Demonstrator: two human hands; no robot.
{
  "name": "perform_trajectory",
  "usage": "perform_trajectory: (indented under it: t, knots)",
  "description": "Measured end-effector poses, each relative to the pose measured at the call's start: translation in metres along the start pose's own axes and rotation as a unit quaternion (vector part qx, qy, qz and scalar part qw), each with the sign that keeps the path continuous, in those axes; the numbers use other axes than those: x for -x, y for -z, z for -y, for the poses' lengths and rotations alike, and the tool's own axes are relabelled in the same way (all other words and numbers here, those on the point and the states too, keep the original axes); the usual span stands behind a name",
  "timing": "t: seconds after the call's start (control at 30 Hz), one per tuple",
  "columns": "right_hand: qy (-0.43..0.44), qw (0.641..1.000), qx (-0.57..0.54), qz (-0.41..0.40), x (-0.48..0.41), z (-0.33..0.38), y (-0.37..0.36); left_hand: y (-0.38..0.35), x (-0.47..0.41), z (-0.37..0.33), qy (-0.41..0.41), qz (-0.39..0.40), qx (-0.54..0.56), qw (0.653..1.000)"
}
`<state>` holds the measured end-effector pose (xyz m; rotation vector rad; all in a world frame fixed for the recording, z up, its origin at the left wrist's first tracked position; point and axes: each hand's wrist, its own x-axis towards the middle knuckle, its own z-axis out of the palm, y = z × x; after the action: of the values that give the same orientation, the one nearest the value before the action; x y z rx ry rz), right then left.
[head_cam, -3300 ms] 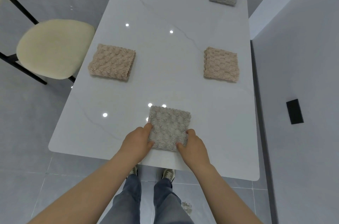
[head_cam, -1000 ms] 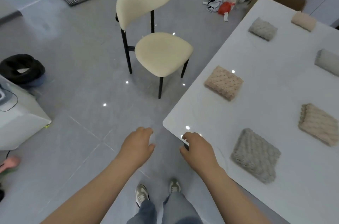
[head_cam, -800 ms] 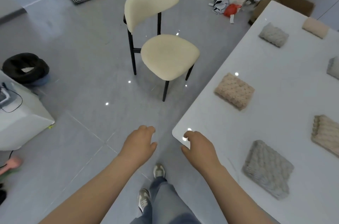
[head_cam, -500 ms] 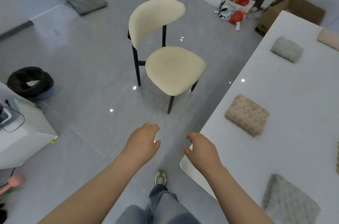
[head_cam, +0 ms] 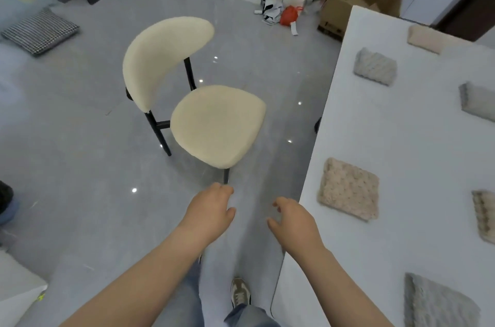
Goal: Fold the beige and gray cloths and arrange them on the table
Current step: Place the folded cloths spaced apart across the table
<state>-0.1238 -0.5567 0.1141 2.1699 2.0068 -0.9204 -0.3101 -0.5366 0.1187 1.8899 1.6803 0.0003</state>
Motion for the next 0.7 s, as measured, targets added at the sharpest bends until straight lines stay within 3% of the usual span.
perform_trajectory:
  t: [0.33, 0.7]
  knots:
    - [-0.181, 0.971, -0.134, -0.081, -0.018, 0.025, 0.006, 0.045, -0.092, -0.010, -0.189, 0.081, -0.090, 0.974]
    - [-0.328, 0.906, -0.221, -0.151, -0.023, -0.029, 0.021, 0.028, -0.161, -0.091, -0.324, 0.164, -0.157, 0.918]
